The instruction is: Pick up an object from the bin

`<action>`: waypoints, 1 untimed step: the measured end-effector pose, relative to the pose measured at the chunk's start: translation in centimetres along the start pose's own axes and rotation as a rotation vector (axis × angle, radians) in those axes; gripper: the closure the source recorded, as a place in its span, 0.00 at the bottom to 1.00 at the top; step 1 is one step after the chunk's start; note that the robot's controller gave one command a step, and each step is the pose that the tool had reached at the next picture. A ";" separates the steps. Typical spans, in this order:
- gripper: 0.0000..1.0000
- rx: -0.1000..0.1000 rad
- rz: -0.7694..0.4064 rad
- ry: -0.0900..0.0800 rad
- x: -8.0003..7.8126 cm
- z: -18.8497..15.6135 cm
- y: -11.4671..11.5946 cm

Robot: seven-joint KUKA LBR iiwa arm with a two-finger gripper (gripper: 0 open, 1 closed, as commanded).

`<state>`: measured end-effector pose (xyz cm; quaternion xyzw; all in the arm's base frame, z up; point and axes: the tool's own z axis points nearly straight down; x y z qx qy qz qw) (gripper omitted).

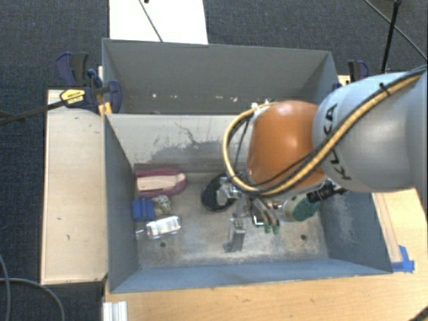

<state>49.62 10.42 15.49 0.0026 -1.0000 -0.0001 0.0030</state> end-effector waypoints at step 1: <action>0.00 -0.001 -0.303 -0.015 -9.0 8.2 7.1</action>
Offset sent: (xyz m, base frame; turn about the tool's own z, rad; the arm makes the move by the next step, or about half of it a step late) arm 0.0871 0.0705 -0.0842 -0.3032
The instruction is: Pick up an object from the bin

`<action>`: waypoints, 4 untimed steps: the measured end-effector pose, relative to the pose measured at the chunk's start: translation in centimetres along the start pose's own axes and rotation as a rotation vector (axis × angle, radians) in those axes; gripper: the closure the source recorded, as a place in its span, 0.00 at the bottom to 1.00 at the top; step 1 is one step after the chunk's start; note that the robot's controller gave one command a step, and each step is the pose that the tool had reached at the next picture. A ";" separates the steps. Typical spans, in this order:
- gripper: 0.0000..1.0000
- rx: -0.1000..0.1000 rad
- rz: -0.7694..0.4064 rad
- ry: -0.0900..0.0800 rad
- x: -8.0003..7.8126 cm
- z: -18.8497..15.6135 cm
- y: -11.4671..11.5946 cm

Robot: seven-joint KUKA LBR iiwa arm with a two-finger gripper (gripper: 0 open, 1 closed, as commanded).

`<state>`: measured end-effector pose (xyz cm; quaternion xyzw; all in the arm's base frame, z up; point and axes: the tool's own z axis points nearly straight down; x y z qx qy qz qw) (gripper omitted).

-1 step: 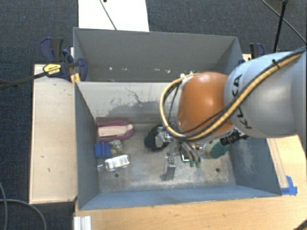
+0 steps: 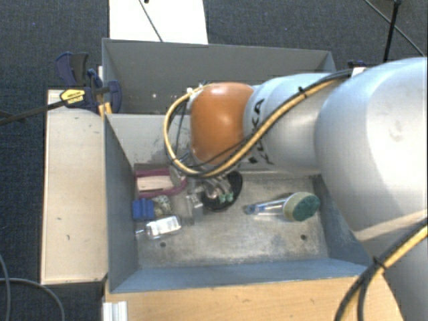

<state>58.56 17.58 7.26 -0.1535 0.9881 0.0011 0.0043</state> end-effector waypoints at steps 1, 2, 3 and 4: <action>0.00 0.002 0.039 0.009 7.0 0.1 -4.0; 0.00 0.008 0.073 0.004 4.9 -0.4 5.9; 0.00 0.003 -0.015 -0.003 4.0 -8.7 1.7; 0.00 -0.001 -0.456 0.000 9.2 -0.7 4.8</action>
Offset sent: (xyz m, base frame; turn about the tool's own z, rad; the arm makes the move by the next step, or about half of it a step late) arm -0.0536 -0.0554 -0.0026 0.0328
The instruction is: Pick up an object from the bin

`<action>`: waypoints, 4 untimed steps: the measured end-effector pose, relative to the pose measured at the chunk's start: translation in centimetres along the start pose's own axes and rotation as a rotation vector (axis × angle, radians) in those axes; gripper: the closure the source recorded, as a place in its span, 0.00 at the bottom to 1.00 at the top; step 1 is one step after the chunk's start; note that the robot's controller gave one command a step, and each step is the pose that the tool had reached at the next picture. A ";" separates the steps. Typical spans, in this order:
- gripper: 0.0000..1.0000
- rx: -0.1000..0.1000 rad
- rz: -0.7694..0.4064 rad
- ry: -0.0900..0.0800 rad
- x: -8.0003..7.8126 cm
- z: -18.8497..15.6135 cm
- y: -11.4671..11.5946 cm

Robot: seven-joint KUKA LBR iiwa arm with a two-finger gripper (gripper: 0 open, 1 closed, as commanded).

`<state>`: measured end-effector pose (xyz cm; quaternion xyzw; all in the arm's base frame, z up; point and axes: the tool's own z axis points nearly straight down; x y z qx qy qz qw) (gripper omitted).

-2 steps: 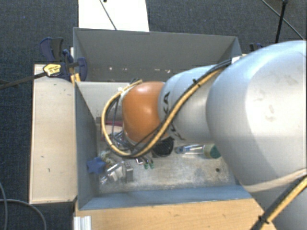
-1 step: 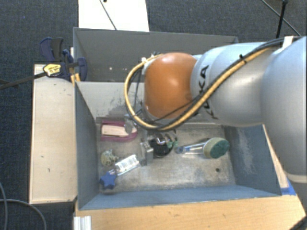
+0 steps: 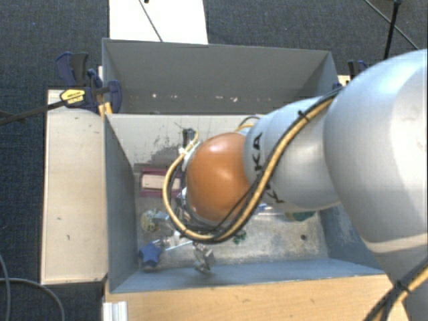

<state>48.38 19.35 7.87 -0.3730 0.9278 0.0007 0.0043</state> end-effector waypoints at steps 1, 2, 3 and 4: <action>1.00 0.001 0.006 -0.009 -0.3 -0.4 0.0; 1.00 0.003 0.015 -0.001 1.0 -11.8 -2.4; 1.00 -0.003 0.224 0.009 1.4 -7.3 -1.3; 1.00 -0.002 0.392 0.004 -3.6 -4.8 0.3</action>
Offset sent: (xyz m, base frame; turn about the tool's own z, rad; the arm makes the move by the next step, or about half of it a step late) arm 0.0000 0.0000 0.0000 0.0000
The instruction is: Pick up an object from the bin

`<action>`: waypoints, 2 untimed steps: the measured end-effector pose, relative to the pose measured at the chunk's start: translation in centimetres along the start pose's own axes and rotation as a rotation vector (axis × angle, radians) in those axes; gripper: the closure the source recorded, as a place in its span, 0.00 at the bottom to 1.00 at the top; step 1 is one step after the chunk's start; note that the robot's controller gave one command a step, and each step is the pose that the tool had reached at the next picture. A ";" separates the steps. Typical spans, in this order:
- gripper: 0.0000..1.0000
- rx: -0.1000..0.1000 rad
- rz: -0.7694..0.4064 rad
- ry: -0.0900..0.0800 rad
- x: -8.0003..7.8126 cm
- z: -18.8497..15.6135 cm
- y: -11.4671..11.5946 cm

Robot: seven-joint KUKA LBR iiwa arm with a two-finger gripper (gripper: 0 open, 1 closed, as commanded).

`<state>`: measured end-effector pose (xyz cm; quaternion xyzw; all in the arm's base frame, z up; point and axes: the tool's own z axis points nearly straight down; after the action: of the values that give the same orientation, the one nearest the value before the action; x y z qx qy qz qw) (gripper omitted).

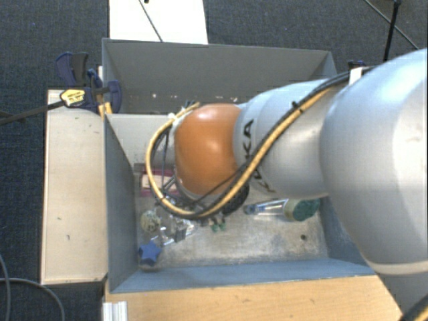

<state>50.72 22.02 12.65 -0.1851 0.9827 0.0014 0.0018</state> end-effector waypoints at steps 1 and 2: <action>1.00 -0.002 -0.279 -0.005 0.8 5.2 -2.3; 0.00 0.002 -0.275 -0.001 1.0 5.4 -2.5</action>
Offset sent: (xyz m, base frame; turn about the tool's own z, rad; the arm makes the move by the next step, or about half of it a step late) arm -0.0012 -0.0278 -0.0565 -0.2780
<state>50.75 19.32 7.21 -0.3180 0.9481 0.0005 0.0025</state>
